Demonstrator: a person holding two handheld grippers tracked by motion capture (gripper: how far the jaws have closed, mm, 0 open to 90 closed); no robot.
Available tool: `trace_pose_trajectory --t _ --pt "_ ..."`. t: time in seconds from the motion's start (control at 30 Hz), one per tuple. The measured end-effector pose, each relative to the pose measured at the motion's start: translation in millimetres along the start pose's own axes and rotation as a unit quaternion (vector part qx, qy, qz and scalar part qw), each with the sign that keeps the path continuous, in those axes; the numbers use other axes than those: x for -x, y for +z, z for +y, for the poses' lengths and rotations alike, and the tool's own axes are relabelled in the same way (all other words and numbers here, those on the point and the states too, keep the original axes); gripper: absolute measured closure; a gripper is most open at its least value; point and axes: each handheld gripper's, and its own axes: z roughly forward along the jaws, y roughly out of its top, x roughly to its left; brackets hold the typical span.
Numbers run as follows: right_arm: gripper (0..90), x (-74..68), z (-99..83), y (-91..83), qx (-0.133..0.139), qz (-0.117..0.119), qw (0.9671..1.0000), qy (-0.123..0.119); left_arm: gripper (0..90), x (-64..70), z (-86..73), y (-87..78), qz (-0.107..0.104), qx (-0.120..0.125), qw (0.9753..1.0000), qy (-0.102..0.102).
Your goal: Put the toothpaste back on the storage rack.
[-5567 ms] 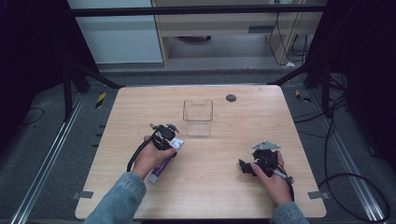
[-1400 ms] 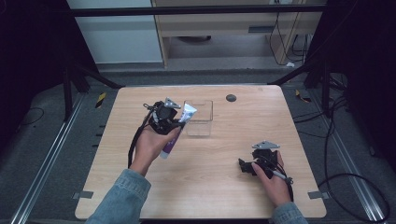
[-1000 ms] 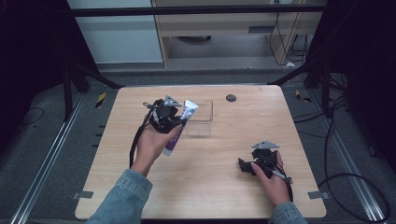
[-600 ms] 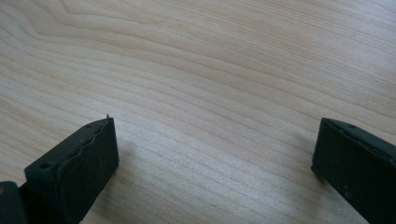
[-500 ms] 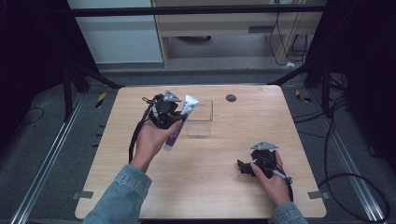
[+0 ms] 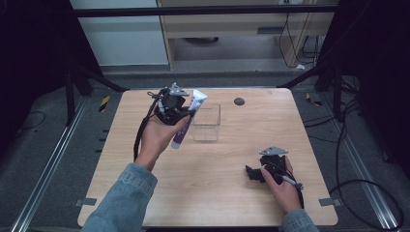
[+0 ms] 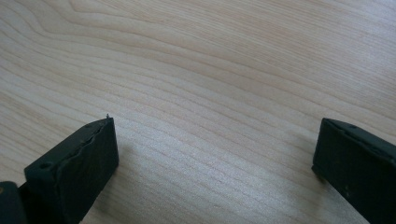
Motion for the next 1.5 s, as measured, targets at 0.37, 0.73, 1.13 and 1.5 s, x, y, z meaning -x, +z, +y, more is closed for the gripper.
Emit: trace_pose_trajectory --t 0.37,0.73,1.13,1.5 --pt "0.4 -0.2 0.1 -0.2 0.000 0.001 1.0000 0.002 79.3 -4.3 19.8 -1.6 0.012 0.008 0.9998 0.014" --pt "0.4 -0.1 0.1 -0.3 -0.001 0.001 1.0000 0.002 79.3 -14.2 32.3 3.2 0.020 0.012 0.9996 0.013" --pt "0.4 -0.3 0.0 -0.2 0.000 0.000 1.0000 0.001 79.3 -17.3 44.5 12.4 0.021 0.025 0.9993 0.017" --pt "0.3 -0.1 -1.2 -1.6 0.000 0.003 1.0000 0.001 79.3 -24.5 53.3 31.9 0.022 0.049 0.9986 0.000"
